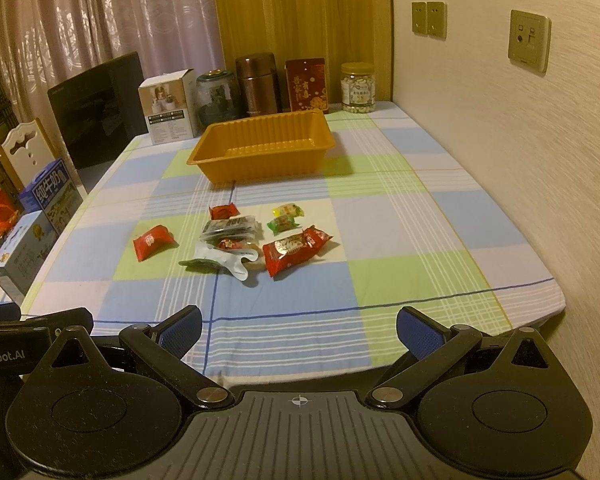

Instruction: Organize snacks

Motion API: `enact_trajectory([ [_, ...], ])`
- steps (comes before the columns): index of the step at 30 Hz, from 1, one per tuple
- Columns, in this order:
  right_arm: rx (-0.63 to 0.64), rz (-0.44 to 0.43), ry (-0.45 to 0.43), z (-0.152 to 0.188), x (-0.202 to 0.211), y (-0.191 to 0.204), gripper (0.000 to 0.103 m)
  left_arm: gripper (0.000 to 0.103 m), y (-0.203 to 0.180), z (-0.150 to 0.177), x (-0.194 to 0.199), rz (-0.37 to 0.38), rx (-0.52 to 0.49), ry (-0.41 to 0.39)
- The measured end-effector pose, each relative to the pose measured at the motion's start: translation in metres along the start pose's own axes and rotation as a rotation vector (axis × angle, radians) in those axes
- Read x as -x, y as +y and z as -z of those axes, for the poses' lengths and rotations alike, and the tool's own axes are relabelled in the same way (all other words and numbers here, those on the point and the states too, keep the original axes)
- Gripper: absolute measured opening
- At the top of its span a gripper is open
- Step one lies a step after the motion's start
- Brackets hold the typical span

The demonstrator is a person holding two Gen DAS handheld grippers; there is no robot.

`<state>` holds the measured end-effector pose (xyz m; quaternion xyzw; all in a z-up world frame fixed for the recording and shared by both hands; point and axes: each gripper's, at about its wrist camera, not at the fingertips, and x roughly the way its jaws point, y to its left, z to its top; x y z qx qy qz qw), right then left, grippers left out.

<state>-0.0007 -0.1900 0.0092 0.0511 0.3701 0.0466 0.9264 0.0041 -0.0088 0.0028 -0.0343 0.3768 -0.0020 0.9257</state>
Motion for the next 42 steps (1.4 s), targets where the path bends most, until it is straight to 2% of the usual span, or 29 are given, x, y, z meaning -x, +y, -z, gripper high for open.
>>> enact_trajectory([
  [31,-0.004,-0.003,-0.002,0.0,0.0,-0.001,0.103,0.103,-0.001,0.001,-0.001,0.006,0.004,-0.002],
  [42,-0.04,-0.007,-0.025,-0.003,-0.022,-0.01,0.102,0.103,0.013,-0.003,-0.022,0.005,0.038,0.007],
])
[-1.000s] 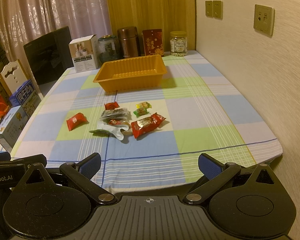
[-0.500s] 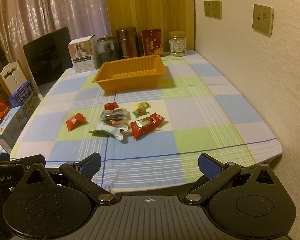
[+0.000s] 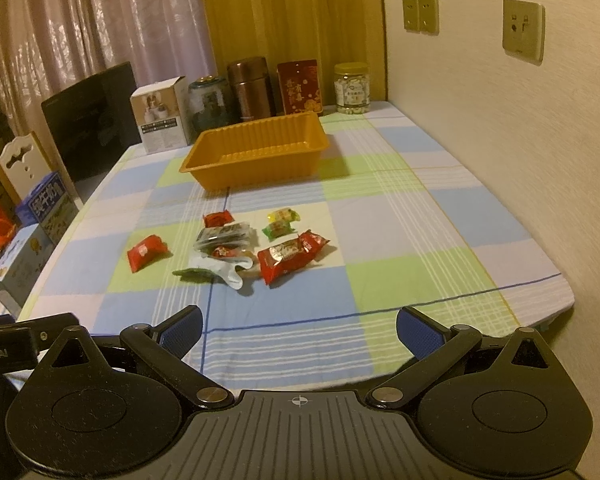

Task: Organize snacks
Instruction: 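Reach the right tool to the red-gold jujube candy and grasp it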

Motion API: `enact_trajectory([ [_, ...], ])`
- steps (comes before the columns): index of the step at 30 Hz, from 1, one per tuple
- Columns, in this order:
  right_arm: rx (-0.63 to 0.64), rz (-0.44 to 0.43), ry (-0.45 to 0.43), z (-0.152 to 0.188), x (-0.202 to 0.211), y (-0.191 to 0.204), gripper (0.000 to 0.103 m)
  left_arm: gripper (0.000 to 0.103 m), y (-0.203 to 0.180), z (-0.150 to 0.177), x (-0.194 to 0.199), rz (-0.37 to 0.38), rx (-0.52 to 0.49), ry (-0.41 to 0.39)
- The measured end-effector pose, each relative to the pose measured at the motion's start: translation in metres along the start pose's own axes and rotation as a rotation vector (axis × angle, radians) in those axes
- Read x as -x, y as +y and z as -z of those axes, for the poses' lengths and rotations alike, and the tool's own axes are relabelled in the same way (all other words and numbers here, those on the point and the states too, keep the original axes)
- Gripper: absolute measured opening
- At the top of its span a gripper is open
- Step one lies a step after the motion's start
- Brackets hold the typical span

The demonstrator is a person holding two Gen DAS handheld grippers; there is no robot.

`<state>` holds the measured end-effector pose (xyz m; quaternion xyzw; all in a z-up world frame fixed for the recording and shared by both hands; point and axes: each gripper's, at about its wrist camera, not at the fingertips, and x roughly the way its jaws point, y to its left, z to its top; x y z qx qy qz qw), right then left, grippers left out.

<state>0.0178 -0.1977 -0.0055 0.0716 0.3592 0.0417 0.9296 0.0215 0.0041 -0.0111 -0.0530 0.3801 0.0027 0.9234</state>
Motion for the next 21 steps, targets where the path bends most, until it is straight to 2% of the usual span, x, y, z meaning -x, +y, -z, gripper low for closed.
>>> enact_trajectory([
  [7,-0.056,0.003,-0.007,-0.01,-0.034,-0.011,0.102,0.102,0.006,-0.007,-0.036,-0.011,0.023,0.042],
  [8,-0.064,0.004,-0.006,-0.013,-0.04,-0.012,0.1,0.102,0.007,-0.008,-0.042,-0.014,0.024,0.048],
  [9,-0.073,0.0,-0.003,-0.015,-0.047,-0.014,0.091,0.102,0.007,-0.01,-0.048,-0.016,0.025,0.055],
  [11,-0.097,-0.01,0.011,-0.019,-0.062,-0.017,0.085,0.102,0.007,-0.013,-0.062,-0.017,0.034,0.067],
  [13,-0.116,-0.023,0.017,-0.023,-0.078,-0.02,0.083,0.102,0.009,-0.016,-0.076,-0.02,0.044,0.077],
  [18,-0.163,-0.051,0.054,-0.03,-0.123,-0.02,0.066,0.102,0.012,-0.023,-0.109,-0.027,0.063,0.097],
  [21,-0.189,-0.065,0.079,-0.033,-0.148,-0.018,0.061,0.102,0.015,-0.026,-0.127,-0.026,0.081,0.108],
])
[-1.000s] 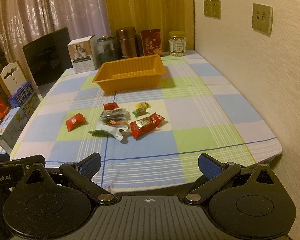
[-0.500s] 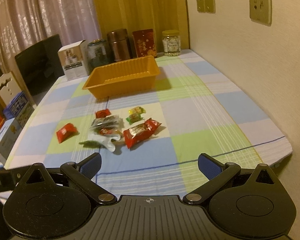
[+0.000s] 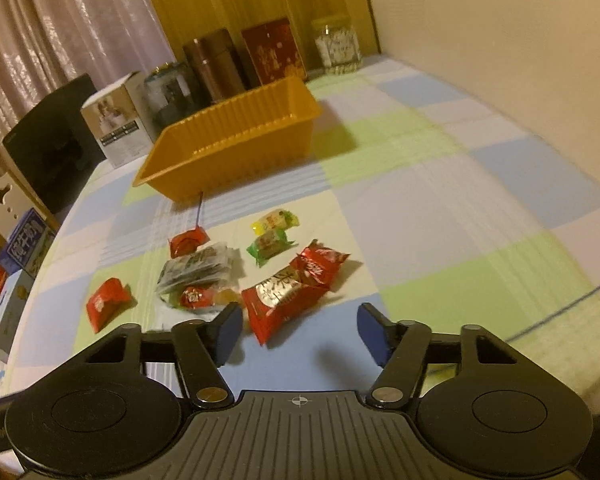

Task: Organize snacks
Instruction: 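Reach the right tool to the red-gold jujube candy and grasp it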

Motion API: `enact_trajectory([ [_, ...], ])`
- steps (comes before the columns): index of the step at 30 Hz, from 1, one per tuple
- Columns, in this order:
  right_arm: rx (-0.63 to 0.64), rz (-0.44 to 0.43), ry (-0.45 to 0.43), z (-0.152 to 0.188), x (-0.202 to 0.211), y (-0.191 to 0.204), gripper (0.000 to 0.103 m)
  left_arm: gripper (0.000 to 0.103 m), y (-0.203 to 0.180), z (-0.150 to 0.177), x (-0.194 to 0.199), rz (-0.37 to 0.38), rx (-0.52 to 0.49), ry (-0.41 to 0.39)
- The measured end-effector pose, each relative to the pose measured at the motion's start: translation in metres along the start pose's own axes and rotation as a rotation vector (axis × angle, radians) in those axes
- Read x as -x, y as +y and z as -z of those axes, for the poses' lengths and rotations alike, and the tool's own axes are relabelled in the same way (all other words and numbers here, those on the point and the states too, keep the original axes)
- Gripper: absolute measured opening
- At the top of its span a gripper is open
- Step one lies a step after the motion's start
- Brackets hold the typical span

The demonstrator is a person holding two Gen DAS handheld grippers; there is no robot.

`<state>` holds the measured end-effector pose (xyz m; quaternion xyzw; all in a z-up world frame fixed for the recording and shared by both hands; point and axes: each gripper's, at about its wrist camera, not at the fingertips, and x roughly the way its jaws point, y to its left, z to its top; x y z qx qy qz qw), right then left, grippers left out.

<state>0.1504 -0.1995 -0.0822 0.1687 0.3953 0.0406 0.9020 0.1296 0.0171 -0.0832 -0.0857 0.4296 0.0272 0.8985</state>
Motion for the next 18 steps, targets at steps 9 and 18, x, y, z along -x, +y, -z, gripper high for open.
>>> enact_trajectory([
  [9,-0.076,-0.016,0.024,-0.014,-0.047,0.009,0.061,0.102,0.004,-0.009,-0.031,0.01,0.027,0.024],
  [18,0.042,0.041,0.047,-0.012,-0.064,0.014,0.03,0.102,0.0,-0.006,-0.048,0.061,0.052,0.055],
])
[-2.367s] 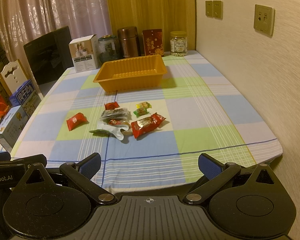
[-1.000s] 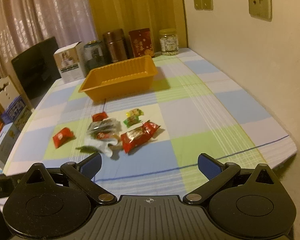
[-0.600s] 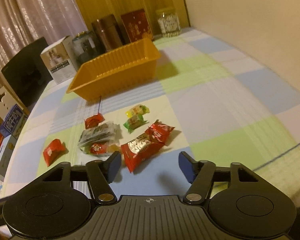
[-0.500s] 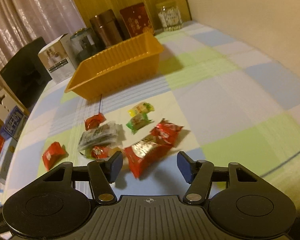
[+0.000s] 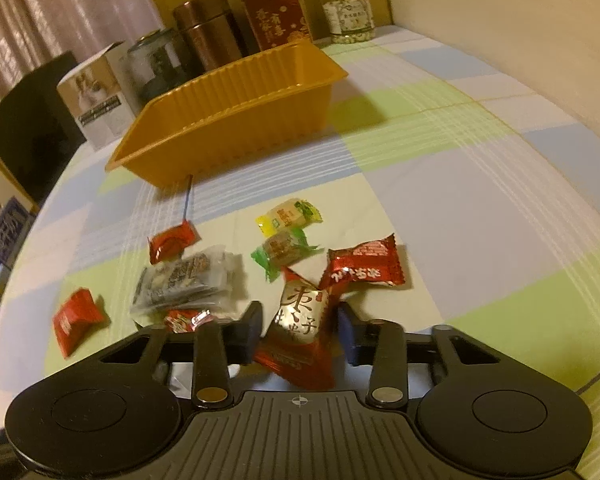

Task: Organize snacks
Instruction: 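Reach the right tool to the red-gold jujube candy and grasp it, then grasp the white snack packet with the left tool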

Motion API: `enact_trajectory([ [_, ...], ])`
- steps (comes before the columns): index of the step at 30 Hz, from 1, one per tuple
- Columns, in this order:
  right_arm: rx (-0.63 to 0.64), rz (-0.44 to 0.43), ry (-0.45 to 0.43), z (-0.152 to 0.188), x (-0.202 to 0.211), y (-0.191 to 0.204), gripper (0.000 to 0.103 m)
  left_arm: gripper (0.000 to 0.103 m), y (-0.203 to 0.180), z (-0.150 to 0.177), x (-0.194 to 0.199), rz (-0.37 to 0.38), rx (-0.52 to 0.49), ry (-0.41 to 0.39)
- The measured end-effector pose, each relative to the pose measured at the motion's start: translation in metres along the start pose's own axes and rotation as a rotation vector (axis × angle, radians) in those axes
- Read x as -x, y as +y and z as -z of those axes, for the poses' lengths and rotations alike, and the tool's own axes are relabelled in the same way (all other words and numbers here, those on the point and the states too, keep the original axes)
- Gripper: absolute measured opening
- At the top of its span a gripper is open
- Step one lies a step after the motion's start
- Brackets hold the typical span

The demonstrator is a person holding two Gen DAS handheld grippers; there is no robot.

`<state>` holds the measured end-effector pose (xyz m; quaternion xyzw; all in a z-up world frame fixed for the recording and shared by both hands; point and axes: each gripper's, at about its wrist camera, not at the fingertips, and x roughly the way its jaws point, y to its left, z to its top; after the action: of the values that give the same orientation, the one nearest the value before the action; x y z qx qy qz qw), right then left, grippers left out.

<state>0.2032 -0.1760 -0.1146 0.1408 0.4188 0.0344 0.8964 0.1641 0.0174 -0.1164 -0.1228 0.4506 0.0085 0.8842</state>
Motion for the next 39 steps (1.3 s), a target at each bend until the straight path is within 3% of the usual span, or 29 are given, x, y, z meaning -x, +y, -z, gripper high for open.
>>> enact_trajectory([
  [6,0.111,0.006,0.011,0.007,0.011,-0.004,0.027,0.102,-0.003,-0.002,0.001,0.008,0.004,-0.007],
  [11,0.24,-0.149,0.057,0.021,0.021,0.014,0.027,0.102,0.004,-0.005,0.01,-0.004,0.034,-0.029],
  [16,0.271,-0.278,0.139,0.036,0.027,0.024,0.027,0.102,0.005,-0.006,0.012,0.002,0.045,-0.039],
  [22,0.166,-0.147,0.063,0.033,0.034,0.0,0.027,0.089,-0.014,-0.008,-0.004,0.066,0.031,-0.026],
  [26,0.119,-0.067,0.012,0.025,0.037,-0.017,0.027,0.075,-0.034,-0.012,-0.017,0.064,0.005,-0.046],
  [30,0.095,-0.049,0.011,0.023,0.032,-0.024,0.027,0.049,-0.046,-0.012,-0.028,0.014,-0.064,-0.035],
  [37,0.096,-0.056,0.006,0.024,0.033,-0.025,0.027,0.043,-0.034,0.0,-0.013,-0.06,-0.184,-0.051],
  [39,0.101,-0.061,0.007,0.025,0.033,-0.022,0.027,0.037,-0.031,0.001,-0.012,-0.074,-0.198,-0.048],
])
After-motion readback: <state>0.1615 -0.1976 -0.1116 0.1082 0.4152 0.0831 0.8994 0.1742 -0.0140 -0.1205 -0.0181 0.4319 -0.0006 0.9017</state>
